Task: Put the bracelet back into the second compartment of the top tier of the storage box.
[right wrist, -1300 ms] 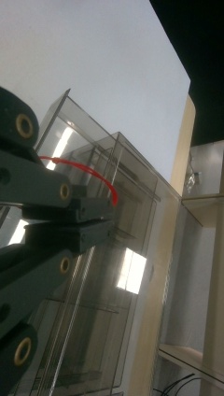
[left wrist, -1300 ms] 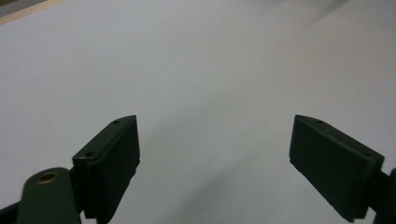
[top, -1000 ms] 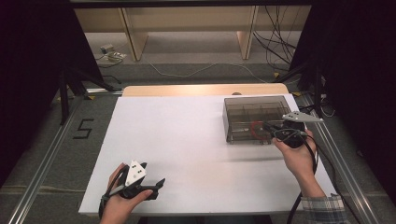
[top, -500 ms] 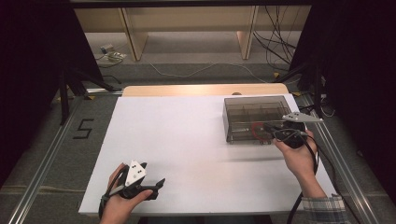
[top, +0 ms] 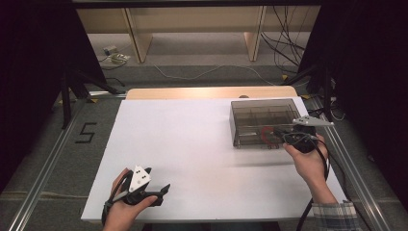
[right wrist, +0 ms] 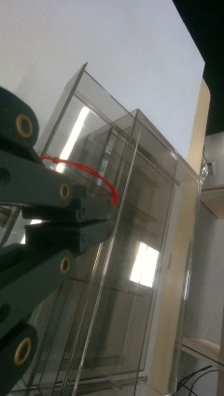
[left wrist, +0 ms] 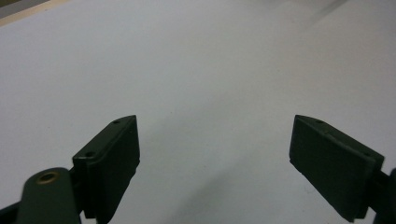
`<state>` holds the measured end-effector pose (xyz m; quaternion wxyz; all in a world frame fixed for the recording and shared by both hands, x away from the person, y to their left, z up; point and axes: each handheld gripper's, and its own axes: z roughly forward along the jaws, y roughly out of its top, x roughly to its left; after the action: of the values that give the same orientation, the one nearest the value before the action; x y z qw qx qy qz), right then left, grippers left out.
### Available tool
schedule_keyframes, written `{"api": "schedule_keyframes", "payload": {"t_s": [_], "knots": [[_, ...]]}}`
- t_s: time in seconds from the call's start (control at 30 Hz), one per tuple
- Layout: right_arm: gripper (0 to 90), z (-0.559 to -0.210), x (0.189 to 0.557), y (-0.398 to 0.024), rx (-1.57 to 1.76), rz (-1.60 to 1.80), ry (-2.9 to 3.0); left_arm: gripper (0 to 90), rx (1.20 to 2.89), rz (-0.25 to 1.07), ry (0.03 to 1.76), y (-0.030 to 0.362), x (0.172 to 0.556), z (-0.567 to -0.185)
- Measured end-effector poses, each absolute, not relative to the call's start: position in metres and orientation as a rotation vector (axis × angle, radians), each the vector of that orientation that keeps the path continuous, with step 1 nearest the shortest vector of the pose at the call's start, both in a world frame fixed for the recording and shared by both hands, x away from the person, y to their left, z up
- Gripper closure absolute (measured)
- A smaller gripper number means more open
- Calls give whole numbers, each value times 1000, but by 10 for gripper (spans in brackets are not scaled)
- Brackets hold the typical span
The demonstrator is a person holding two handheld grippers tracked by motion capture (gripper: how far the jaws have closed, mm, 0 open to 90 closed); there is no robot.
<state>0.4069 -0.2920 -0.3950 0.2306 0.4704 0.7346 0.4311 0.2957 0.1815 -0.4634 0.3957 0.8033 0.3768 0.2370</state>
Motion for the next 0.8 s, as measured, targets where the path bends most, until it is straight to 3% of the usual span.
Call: {"api": "schedule_keyframes", "payload": {"t_s": [0.8], "knots": [[885,-405,414,-293,1332,1105,2044,161,2040,602,950,181,296,-463]]}}
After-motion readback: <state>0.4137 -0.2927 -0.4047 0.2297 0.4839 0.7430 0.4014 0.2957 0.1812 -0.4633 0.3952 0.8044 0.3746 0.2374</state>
